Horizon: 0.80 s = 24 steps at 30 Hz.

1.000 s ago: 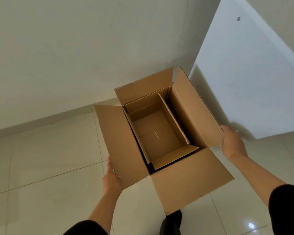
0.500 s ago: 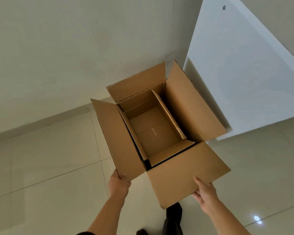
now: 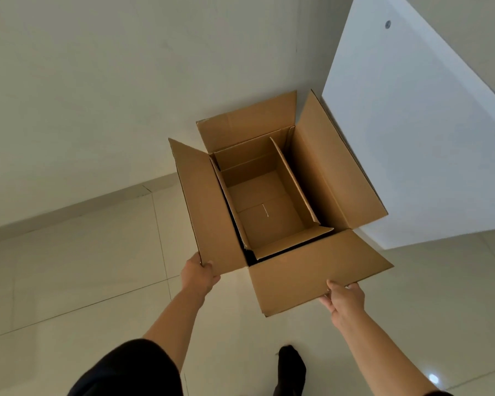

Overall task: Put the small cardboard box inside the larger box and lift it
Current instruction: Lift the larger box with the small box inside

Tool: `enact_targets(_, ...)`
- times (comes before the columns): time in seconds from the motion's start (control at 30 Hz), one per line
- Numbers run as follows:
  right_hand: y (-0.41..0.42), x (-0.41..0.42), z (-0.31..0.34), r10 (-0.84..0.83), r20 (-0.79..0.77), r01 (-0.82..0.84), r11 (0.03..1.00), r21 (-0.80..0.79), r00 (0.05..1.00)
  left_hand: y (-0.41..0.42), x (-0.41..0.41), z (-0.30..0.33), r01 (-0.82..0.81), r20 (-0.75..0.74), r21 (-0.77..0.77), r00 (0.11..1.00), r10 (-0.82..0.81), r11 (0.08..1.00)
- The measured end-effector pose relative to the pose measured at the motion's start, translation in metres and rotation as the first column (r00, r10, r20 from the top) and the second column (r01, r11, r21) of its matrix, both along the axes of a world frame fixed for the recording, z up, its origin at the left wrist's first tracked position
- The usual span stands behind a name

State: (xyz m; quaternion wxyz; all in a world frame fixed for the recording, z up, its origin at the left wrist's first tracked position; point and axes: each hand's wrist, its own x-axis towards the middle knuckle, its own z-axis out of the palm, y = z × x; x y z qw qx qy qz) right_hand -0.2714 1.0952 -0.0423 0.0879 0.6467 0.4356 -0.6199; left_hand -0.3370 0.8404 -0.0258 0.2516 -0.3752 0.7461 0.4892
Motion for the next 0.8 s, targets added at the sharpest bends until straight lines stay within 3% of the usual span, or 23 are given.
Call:
enact_targets(0.2,0.008,-0.032,0.008,-0.021,-0.068,0.018,0.998,-0.054,0.997,0.020,-0.018,0.005,0.093,-0.040,-0.037,0.995,-0.095,0.995)
enact_targets(0.3,0.008,-0.025,0.007,0.006,-0.037,-0.012,0.989,-0.146,0.999,0.021,-0.015,0.010,0.148,-0.024,-0.147,0.988,-0.153,0.978)
enact_targets(0.4,0.004,-0.041,0.007,0.048,-0.068,-0.060,0.981,-0.182,0.997,0.014,-0.024,0.011,0.102,-0.034,-0.237,0.993,-0.113,0.966)
enact_targets(0.47,0.004,-0.065,0.014,0.107,-0.131,-0.127,0.980,-0.152,0.986,0.010,-0.029,0.010,0.103,-0.059,-0.218,0.991,-0.118,0.971)
enact_targets(0.63,0.002,-0.125,0.019,0.231,-0.043,-0.234,0.968,-0.091,0.972,0.019,-0.043,0.009,0.066,-0.061,-0.130,0.995,-0.074,0.989)
enact_targets(0.8,-0.002,-0.161,0.016,0.284,-0.129,-0.294,0.953,-0.067,0.950,0.033,-0.080,0.012,0.063,-0.111,-0.142,0.991,-0.079,0.988)
